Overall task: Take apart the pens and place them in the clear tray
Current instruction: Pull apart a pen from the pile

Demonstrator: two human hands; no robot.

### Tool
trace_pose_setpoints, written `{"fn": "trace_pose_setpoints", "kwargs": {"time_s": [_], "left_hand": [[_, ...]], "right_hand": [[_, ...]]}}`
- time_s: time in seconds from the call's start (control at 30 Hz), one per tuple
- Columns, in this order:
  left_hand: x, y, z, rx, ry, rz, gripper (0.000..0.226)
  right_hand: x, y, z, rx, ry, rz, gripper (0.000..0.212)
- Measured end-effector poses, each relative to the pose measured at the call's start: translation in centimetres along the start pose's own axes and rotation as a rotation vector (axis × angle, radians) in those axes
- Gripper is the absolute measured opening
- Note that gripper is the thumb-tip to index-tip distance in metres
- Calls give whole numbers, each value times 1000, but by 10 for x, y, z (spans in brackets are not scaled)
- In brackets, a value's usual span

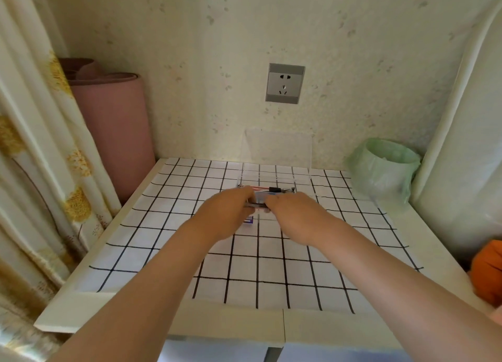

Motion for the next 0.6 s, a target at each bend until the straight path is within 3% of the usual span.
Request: {"fn": "trace_pose_setpoints", "kwargs": {"time_s": [0.2,0.3,0.4,0.5,0.6], "left_hand": [[-11,-11,13,-84,-41,-129,58],[-13,-23,23,-95,-37,-52,59],[-11,-31,34,-104,-12,10,60],[-10,-36,40,-106,46,39,59],[-10,-39,40,-51,65,54,60]], "right_hand": [[-24,-29,-21,-16,-87,83,32],[-36,-34,-25,-208,-54,83,35],[-40,-23,-35,-433,-88,-27,25],[-41,-23,-52,-395,-183,-198,26],[-41,-38,-49,-278,-106,-106,37]]}}
Point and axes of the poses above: each hand's wrist, its own x-axis away from the middle knuckle, its own y-axis out of the back of the hand, z = x × y, the point moved 6 cm from there along -x, towards the middle knuckle, and after that the axes turned 14 degrees about x, right-handed, at the moved point
